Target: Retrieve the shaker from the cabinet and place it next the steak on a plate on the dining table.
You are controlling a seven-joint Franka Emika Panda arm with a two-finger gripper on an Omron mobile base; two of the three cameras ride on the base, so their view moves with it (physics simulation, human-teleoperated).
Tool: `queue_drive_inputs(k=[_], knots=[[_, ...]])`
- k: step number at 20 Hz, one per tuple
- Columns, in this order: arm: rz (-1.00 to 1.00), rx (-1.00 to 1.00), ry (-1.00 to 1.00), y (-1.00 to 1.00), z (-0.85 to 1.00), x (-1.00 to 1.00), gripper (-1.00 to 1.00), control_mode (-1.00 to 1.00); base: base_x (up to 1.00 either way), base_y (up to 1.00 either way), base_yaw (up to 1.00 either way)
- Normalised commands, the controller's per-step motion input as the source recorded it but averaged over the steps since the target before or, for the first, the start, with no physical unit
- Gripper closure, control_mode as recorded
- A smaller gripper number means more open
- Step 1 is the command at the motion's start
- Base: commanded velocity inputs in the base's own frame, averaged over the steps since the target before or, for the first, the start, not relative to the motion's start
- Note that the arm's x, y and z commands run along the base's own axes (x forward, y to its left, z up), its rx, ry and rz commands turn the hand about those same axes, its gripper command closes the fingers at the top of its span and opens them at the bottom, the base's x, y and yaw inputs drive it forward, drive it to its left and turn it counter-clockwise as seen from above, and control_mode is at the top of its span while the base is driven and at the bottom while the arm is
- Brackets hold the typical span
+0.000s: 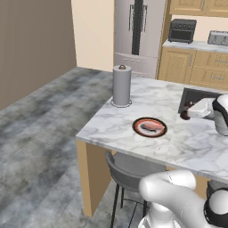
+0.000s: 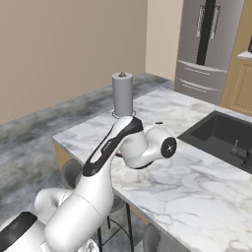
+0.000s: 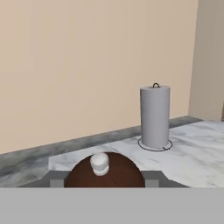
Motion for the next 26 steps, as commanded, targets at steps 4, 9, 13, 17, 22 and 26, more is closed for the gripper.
queue_drive_inputs(k=[4, 9, 13, 17, 22, 26], knots=[[-0.01, 0.0, 0.0, -0.11, -0.3, 0.35, 1.0, -1.0, 0.0, 0.0, 0.0], [-0.02, 0.0, 0.0, -0.13, -0.34, 0.34, 1.0, -1.0, 0.0, 0.0, 0.0], [-0.01, 0.0, 0.0, -0.21, -0.4, 0.36, 1.0, -1.0, 0.0, 0.0, 0.0], [-0.01, 0.0, 0.0, -0.19, -0.41, 0.34, 1.0, -1.0, 0.0, 0.0, 0.0], [-0.01, 0.0, 0.0, -0.16, -0.36, 0.33, 1.0, -1.0, 0.0, 0.0, 0.0], [0.0, 0.0, 0.0, -0.09, -0.31, 0.28, 1.0, -1.0, 0.0, 0.0, 0.0]])
